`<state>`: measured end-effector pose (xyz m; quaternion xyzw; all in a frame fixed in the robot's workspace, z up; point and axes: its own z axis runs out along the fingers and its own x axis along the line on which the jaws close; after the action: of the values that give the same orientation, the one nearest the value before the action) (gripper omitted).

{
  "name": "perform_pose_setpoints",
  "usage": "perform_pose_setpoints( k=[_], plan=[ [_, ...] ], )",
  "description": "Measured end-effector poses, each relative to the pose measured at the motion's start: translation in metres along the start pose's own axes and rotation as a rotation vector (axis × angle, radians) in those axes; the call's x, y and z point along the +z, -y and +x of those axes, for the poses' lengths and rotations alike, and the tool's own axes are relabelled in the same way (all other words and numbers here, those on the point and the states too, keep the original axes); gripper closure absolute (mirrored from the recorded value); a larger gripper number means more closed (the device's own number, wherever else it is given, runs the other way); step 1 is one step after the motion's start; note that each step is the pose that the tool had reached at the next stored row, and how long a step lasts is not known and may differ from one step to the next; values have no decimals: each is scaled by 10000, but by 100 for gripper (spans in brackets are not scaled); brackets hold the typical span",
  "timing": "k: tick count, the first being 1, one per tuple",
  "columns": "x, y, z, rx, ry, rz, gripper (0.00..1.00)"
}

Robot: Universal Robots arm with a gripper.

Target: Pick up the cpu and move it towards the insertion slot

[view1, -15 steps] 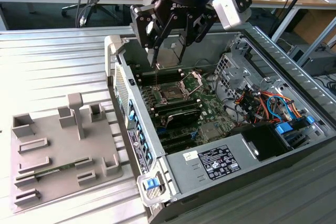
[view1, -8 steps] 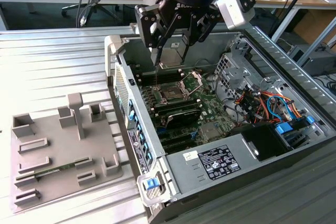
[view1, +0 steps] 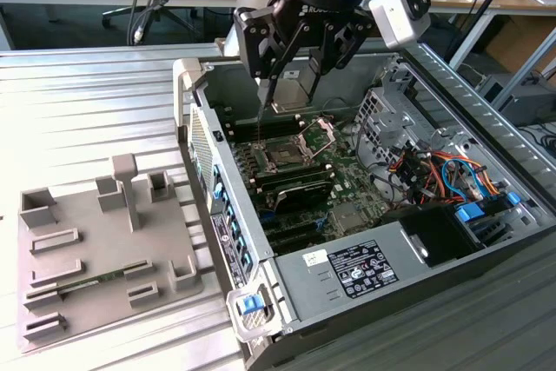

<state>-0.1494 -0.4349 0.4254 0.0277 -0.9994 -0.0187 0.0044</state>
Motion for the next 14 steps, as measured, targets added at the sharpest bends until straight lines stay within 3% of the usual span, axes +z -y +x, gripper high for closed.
perform_pose_setpoints(
  k=[14],
  plan=[
    [0,0,-148,0,-1,0,45]
  ],
)
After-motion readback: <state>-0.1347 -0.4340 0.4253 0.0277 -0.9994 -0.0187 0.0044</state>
